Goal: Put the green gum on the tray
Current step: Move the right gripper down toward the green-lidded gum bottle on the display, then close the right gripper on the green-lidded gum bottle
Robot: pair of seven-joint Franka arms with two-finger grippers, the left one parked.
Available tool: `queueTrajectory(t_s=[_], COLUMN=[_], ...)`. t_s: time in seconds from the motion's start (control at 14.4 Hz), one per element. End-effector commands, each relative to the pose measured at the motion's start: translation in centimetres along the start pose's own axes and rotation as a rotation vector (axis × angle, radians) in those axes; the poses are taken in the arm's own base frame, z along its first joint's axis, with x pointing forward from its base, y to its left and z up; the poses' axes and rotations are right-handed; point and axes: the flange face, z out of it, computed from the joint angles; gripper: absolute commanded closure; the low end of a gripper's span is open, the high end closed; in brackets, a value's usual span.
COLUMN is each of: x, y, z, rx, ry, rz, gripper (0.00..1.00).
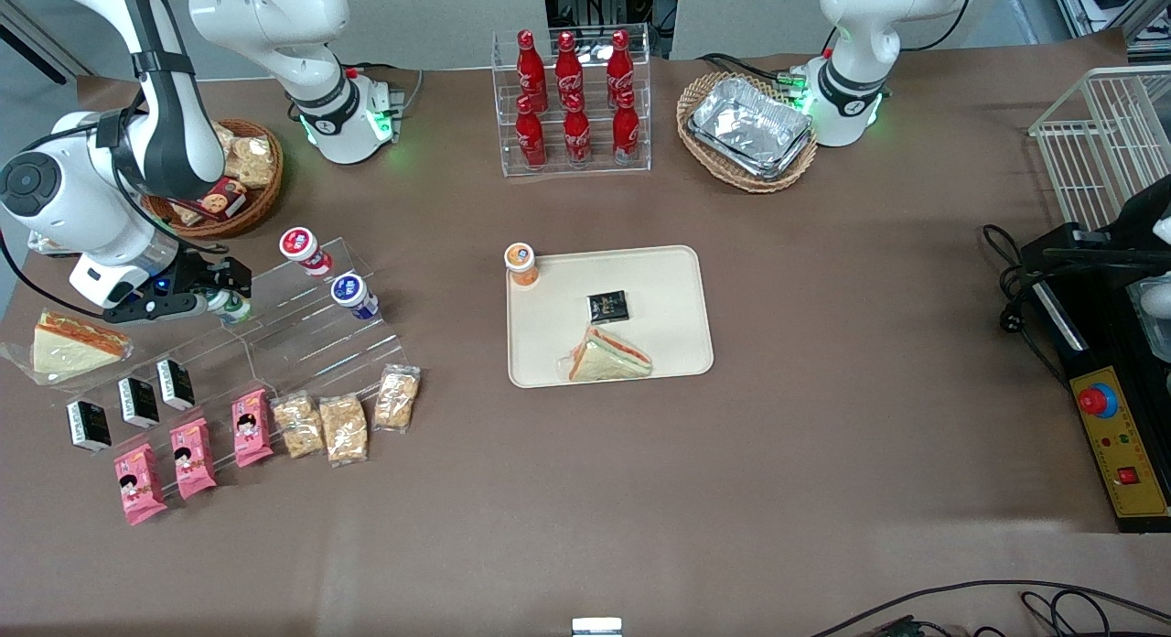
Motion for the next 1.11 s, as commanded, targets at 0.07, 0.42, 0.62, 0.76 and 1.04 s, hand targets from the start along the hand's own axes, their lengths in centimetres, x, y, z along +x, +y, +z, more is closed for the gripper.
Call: queueTrajectory(t_s=[0.07, 0.42, 0.62, 0.76, 1.04], x=[-1.2, -1.1, -1.0, -1.1, -0.5], y=[0.9, 0.9, 0.6, 0.6, 1.0], z=[-0.9, -1.1, -1.3, -2.0, -7.4], rx=[-0.011, -0.011, -0.011, -0.008, -0.003], ry=[-0.003, 0.000, 0.003, 0.007, -0.011], rz=[-0.009, -0.013, -0.008, -0.001, -0.005], gripper=[0.35, 0.43, 0.61, 0.71, 0.78])
